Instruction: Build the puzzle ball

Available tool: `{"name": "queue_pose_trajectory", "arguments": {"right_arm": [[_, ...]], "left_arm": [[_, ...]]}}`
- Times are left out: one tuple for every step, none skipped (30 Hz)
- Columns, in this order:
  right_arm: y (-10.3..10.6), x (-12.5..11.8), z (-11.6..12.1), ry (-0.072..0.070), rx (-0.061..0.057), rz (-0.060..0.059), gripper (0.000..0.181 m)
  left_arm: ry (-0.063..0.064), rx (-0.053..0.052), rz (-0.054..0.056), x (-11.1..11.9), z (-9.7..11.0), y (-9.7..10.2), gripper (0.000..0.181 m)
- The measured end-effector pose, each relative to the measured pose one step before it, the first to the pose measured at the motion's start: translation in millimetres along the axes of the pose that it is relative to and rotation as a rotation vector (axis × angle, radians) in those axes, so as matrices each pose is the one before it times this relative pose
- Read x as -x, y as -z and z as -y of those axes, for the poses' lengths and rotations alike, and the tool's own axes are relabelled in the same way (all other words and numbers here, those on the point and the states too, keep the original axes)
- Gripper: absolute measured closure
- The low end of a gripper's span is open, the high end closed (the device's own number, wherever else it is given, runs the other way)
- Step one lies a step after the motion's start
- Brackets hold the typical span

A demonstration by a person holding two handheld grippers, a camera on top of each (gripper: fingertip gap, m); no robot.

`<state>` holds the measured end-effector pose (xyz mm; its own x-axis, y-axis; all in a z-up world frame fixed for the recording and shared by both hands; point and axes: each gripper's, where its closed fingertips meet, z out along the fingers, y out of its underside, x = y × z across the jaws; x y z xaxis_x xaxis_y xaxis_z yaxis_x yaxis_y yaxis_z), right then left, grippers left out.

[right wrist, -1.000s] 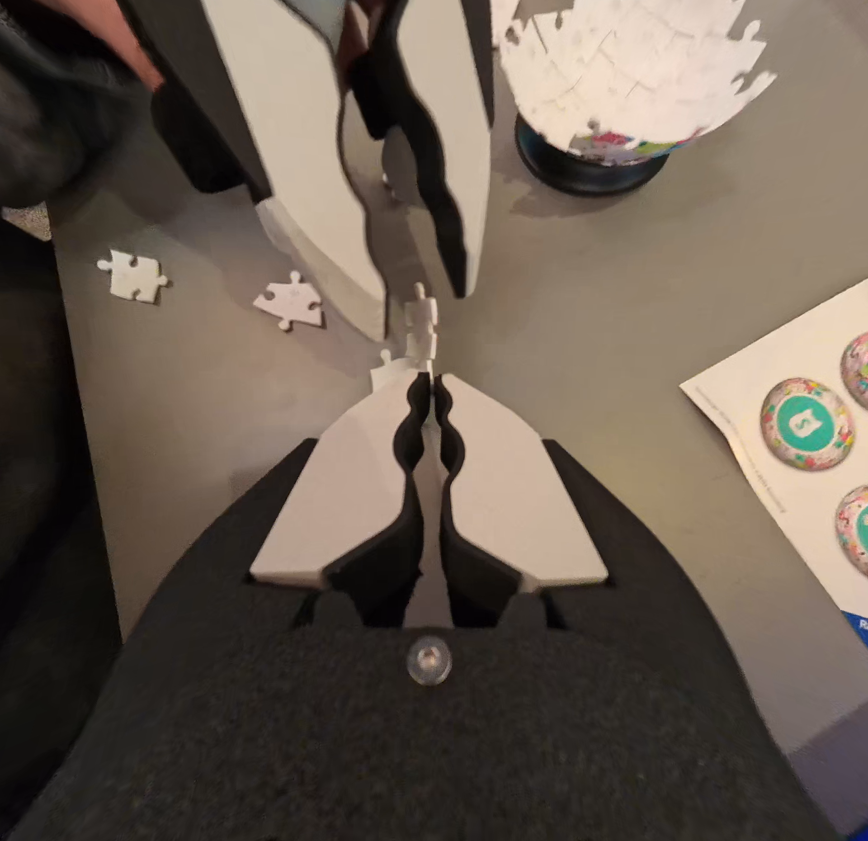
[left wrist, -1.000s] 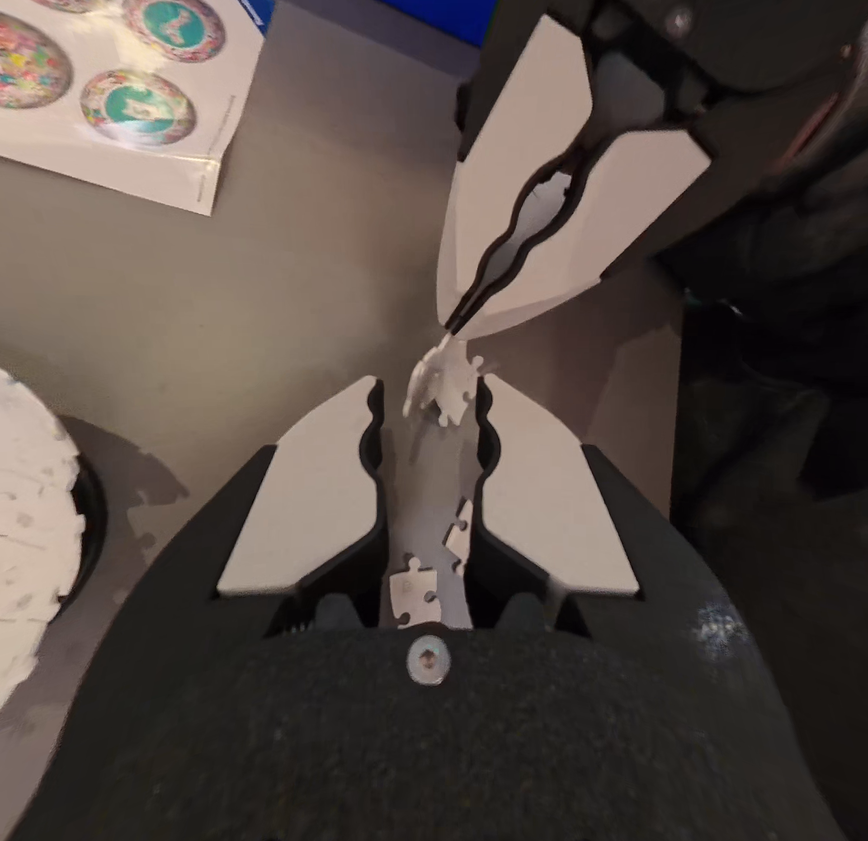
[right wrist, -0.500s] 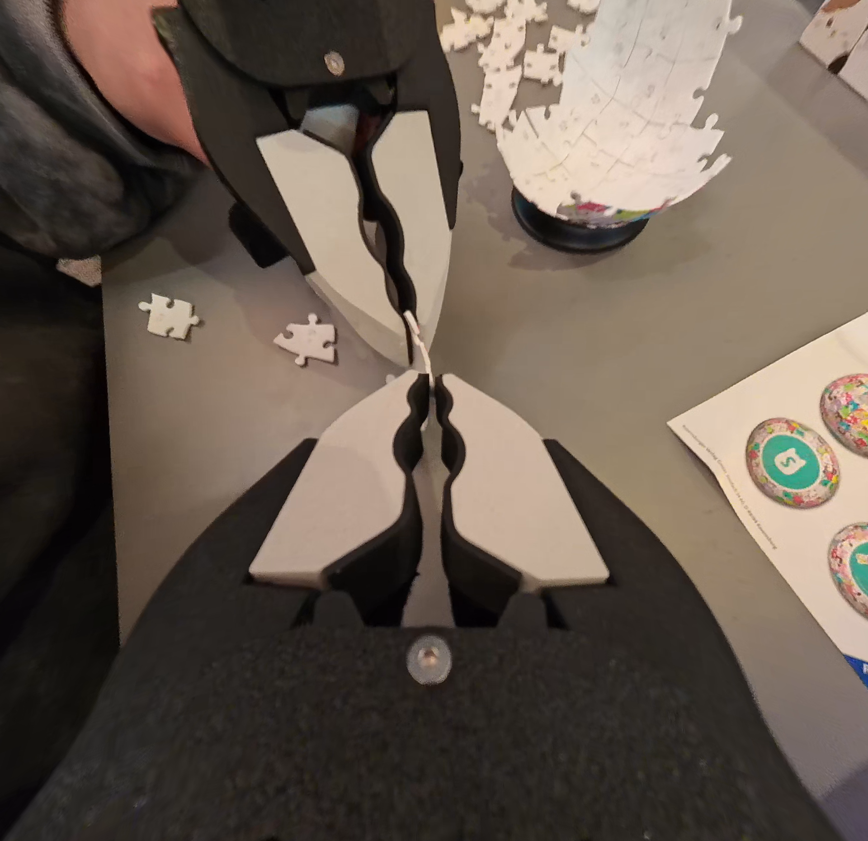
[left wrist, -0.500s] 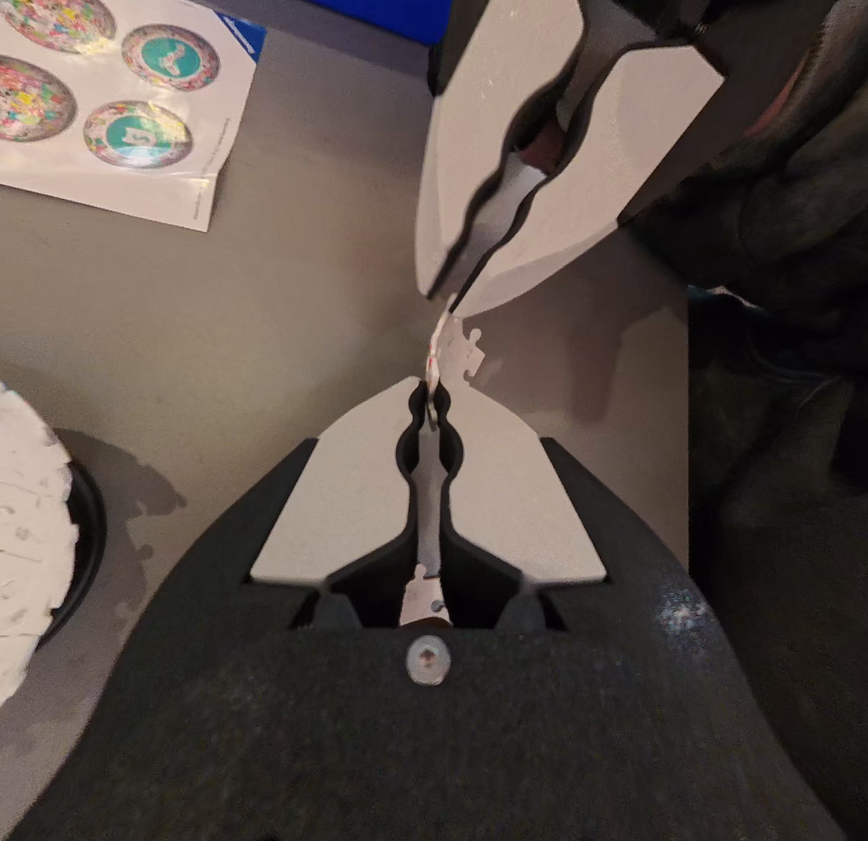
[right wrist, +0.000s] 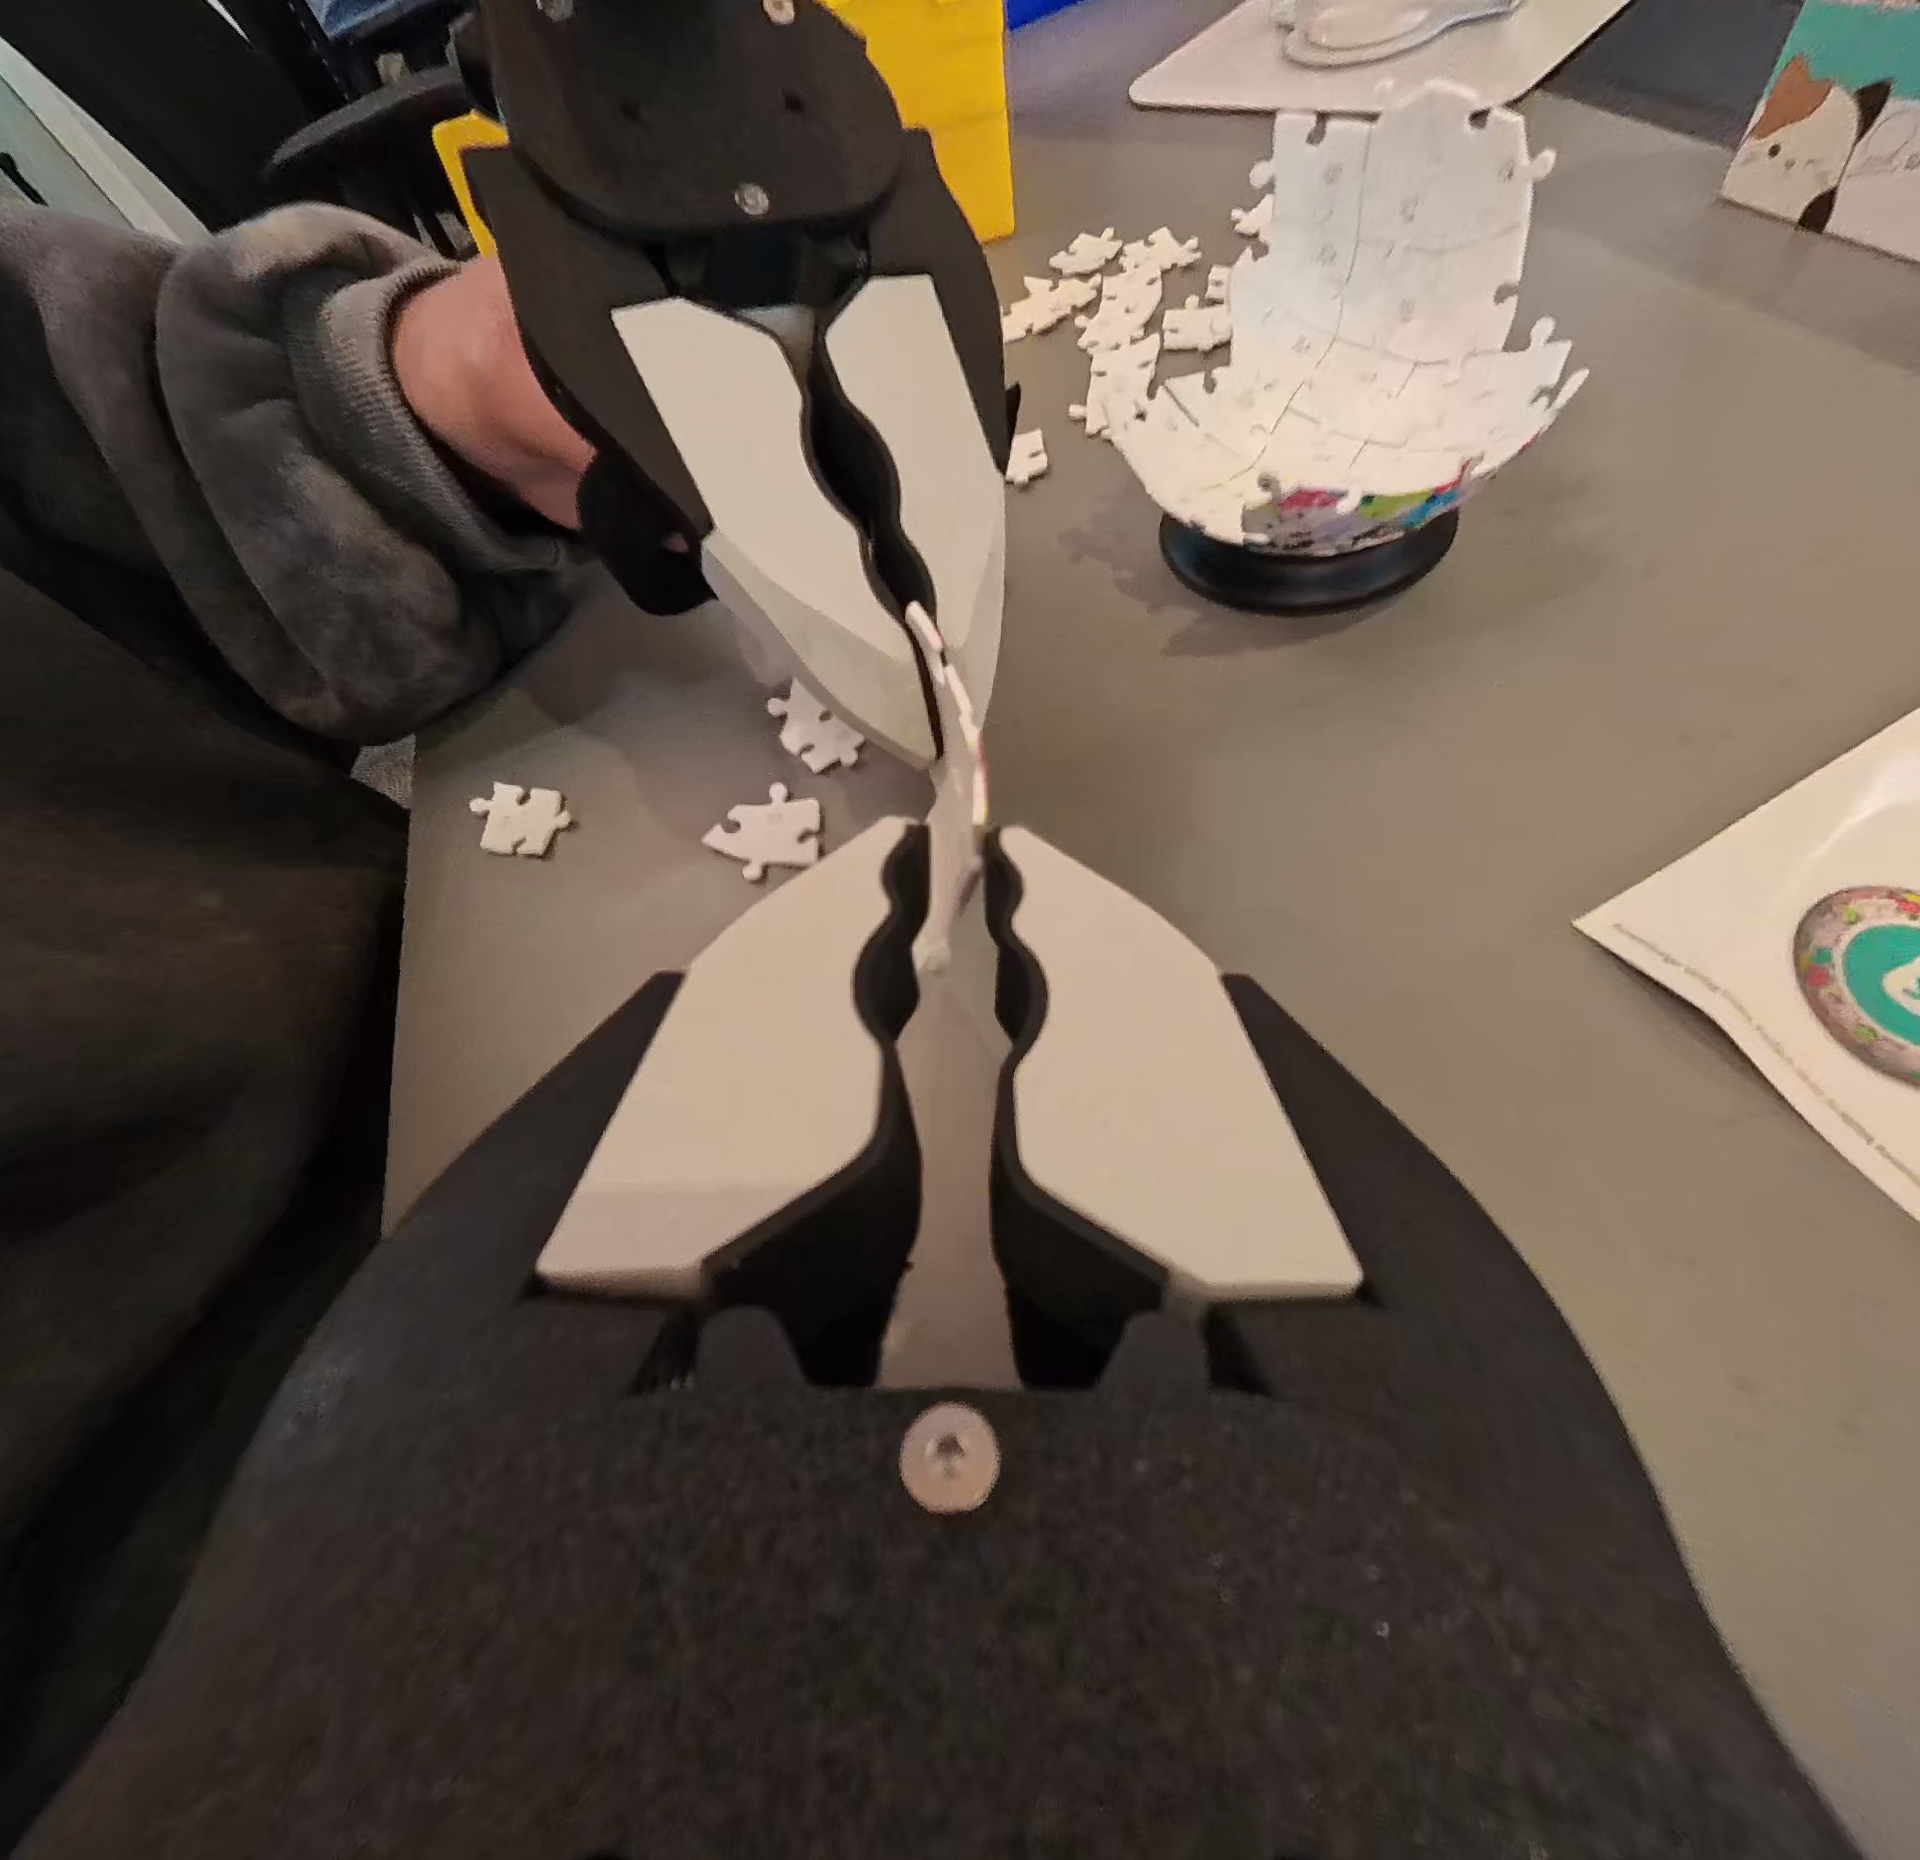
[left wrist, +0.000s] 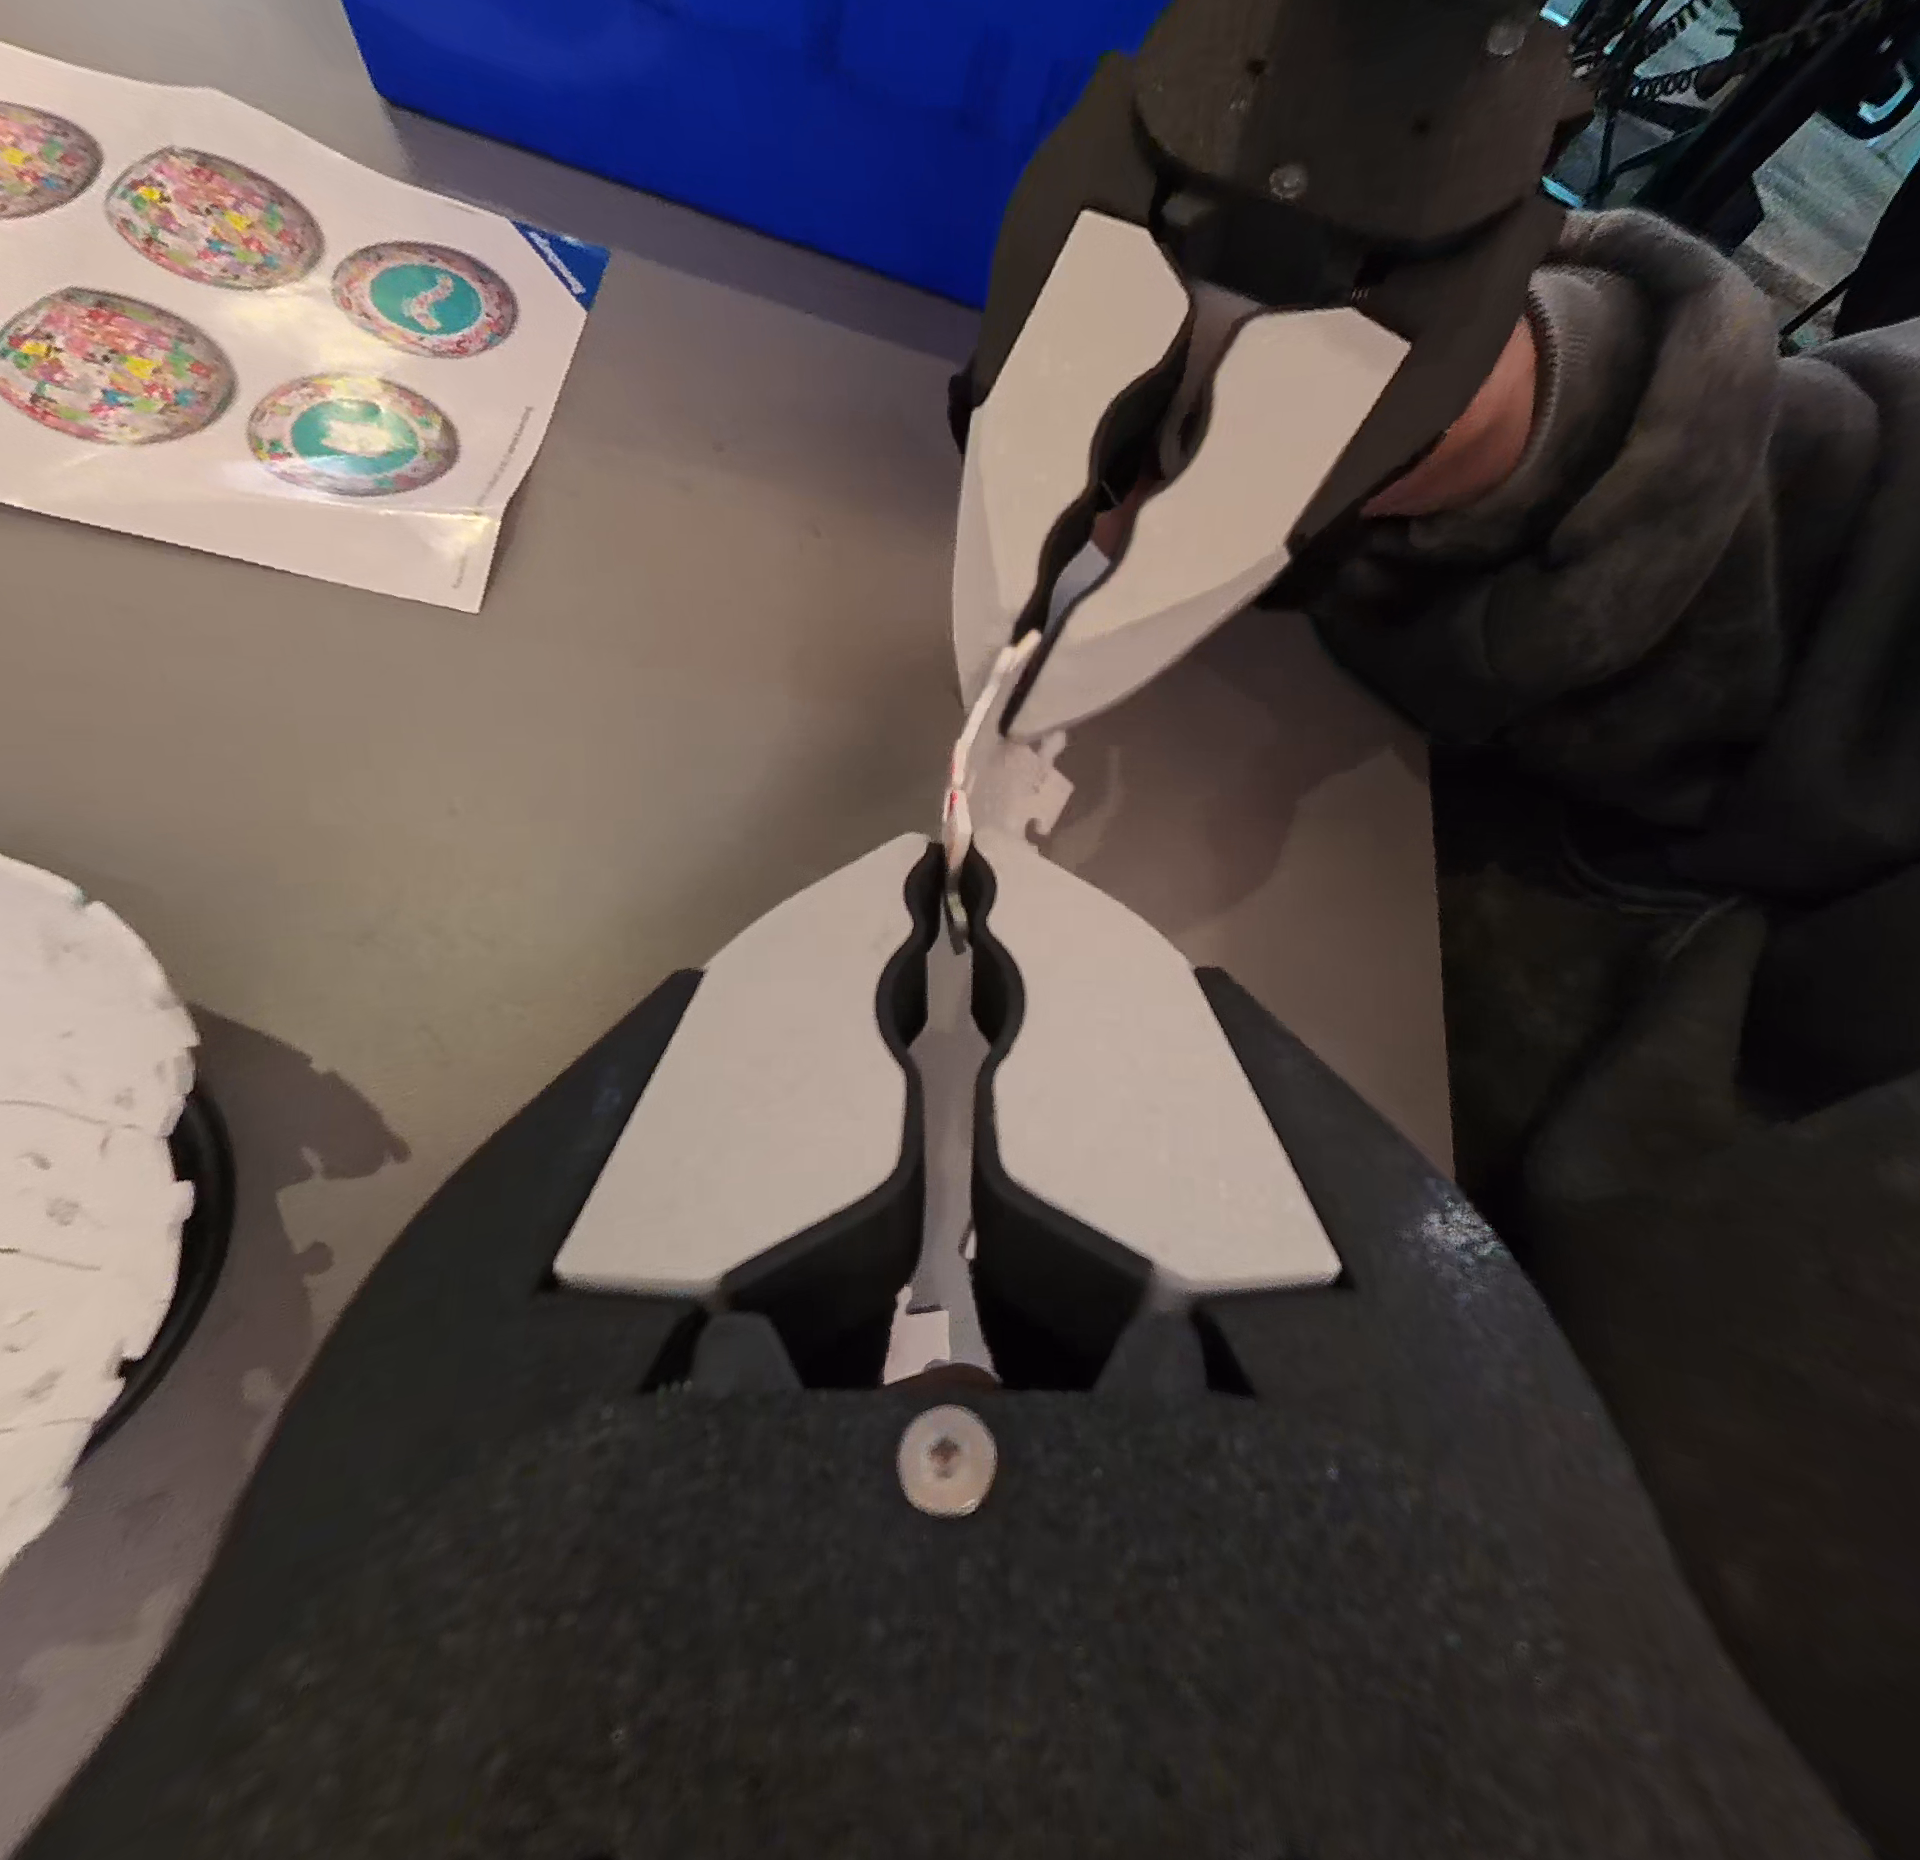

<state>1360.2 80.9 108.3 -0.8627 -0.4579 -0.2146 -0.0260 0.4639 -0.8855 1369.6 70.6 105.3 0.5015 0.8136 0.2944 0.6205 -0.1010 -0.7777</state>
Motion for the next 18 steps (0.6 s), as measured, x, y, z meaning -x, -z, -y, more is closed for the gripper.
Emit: {"name": "queue_pose_trajectory", "arguments": {"right_arm": [[-0.47, -0.49, 1.72, -0.0026, -0.0060, -0.0047, 0.176], [0.00, -1.00, 0.45, -0.0018, 0.0010, -0.0056, 0.179], [-0.09, 0.07, 0.75, -0.0076, -0.0031, 0.0021, 0.179], [0.42, -0.11, 1.05, -0.0072, -0.0051, 0.0007, 0.179], [0.49, -0.15, 0.75, -0.0056, -0.0030, -0.0012, 0.179], [0.29, -0.15, 0.41, -0.0061, -0.0011, -0.0017, 0.179], [0.26, -0.12, -0.16, -0.0028, 0.0029, -0.0018, 0.179], [-0.02, -0.08, -0.22, 0.0002, 0.0003, -0.0030, 0.179], [0.02, -0.23, 0.33, -0.0036, -0.0036, -0.0040, 0.179], [-0.13, -0.14, 0.27, -0.0049, -0.0031, -0.0033, 0.179], [-0.01, 0.33, 0.68, -0.0015, -0.0074, 0.0004, 0.180], [-0.02, 0.61, 0.24, -0.0035, -0.0025, 0.0057, 0.180], [0.05, 0.01, 0.54, -0.0038, -0.0033, 0.0011, 0.180], [0.13, -0.38, 0.90, -0.0004, -0.0058, -0.0020, 0.180], [0.12, -0.56, 0.28, 0.0003, -0.0008, -0.0032, 0.180], [-0.21, -0.85, 0.10, -0.0005, -0.0001, -0.0069, 0.180], [-0.42, -0.50, 0.18, -0.0006, -0.0028, -0.0058, 0.180], [0.02, -0.51, 0.70, -0.0010, -0.0060, -0.0046, 0.180]], "left_arm": [[0.0002, -0.0005, 0.0028, -0.12, 0.30, 0.48, 0.179], [-0.0025, -0.0050, 0.0045, 0.17, 0.84, 0.51, 0.179], [0.0009, -0.0055, 0.0008, -0.19, 0.78, 0.30, 0.179], [0.0027, -0.0048, 0.0010, -0.08, 0.72, 0.06, 0.179], [0.0013, -0.0028, 0.0006, -0.12, 0.24, -0.25, 0.179], [-0.0001, 0.0008, 0.0005, -0.06, -0.17, -0.29, 0.179], [-0.0016, -0.0017, 0.0033, 0.25, 0.20, -0.06, 0.179], [-0.0006, -0.0015, 0.0027, 0.44, 0.26, 0.01, 0.179], [0.0016, -0.0020, -0.0007, 0.10, 0.32, 0.31, 0.179], [0.0043, -0.0019, -0.0065, -0.33, 0.16, 0.43, 0.179], [0.0060, -0.0010, -0.0064, -0.27, 0.02, 0.27, 0.179], [0.0064, -0.0077, -0.0007, 0.10, 0.61, 0.22, 0.179], [0.0051, -0.0061, 0.0007, 0.22, 0.40, 0.05, 0.179], [0.0044, -0.0034, 0.0029, 0.40, 0.18, -0.23, 0.179], [0.0025, -0.0007, 0.0054, 0.90, 0.10, -0.23, 0.179], [0.0022, -0.0020, 0.0037, 0.59, 0.40, 0.19, 0.179], [0.0009, -0.0036, 0.0013, 0.33, 0.54, 0.14, 0.179], [-0.0004, -0.0029, 0.0024, 0.51, 0.75, 0.28, 0.179]]}}
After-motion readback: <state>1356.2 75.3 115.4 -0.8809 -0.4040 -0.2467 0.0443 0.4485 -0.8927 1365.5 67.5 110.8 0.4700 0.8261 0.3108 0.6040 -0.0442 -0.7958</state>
